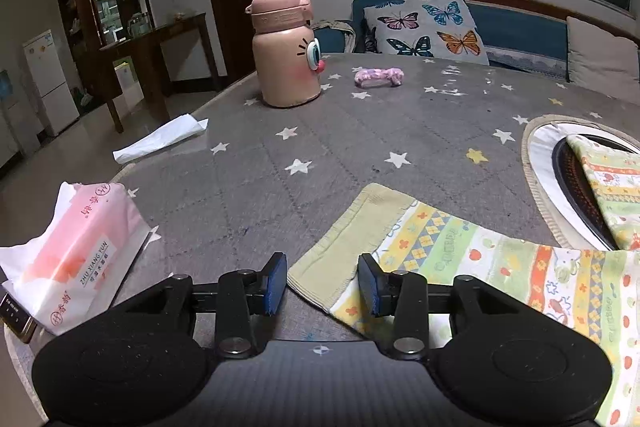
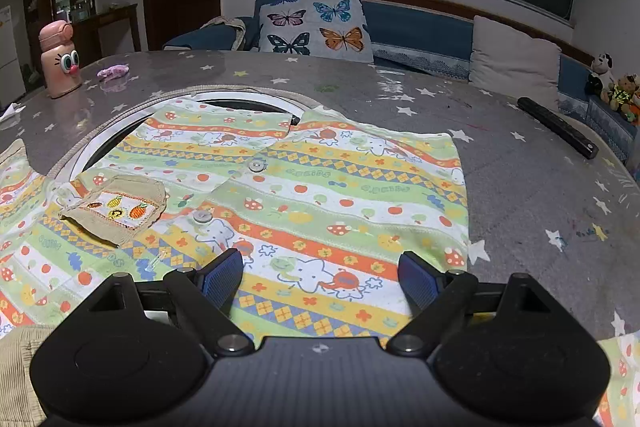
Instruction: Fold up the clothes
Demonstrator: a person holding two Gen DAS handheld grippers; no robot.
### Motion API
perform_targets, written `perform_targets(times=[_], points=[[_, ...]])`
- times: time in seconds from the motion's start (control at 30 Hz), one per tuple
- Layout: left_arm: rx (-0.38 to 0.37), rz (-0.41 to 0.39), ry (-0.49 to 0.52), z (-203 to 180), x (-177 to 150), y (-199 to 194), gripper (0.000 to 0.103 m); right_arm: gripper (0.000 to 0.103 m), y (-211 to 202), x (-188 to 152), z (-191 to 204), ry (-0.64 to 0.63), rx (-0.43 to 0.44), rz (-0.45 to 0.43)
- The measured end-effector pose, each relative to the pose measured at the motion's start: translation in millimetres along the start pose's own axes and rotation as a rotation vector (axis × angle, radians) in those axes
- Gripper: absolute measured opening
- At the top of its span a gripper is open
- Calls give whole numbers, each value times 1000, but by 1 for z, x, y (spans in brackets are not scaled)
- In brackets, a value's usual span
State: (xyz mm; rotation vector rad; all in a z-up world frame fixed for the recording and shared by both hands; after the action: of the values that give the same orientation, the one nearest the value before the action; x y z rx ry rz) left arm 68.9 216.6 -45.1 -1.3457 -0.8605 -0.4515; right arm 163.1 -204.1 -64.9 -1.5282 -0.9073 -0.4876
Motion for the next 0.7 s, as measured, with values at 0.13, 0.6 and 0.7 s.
perform_targets(times=[0.13, 0.6, 0.7], points=[[-9, -9, 8, -6, 2, -5, 43, 87, -8, 0, 3, -13, -4, -10], [-17, -45, 21, -15, 5, -22, 53, 87, -38, -18, 10, -37, 24, -13], [-21, -43, 22, -17, 4, -24, 55, 87, -42, -23, 8, -27, 22, -8]])
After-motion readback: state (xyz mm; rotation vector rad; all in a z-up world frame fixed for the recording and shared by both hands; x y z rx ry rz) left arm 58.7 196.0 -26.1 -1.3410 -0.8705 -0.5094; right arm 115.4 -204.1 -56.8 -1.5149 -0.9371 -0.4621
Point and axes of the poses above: each gripper's, at about its wrist camera, not at the fingertips, and y roughly the way its jaws point, z to its left, x to its top, the point moved 3 cm from there along y, roughly the way its jaws point, and after that the axes turned 12 degrees about -x, right-handed, at the moved point
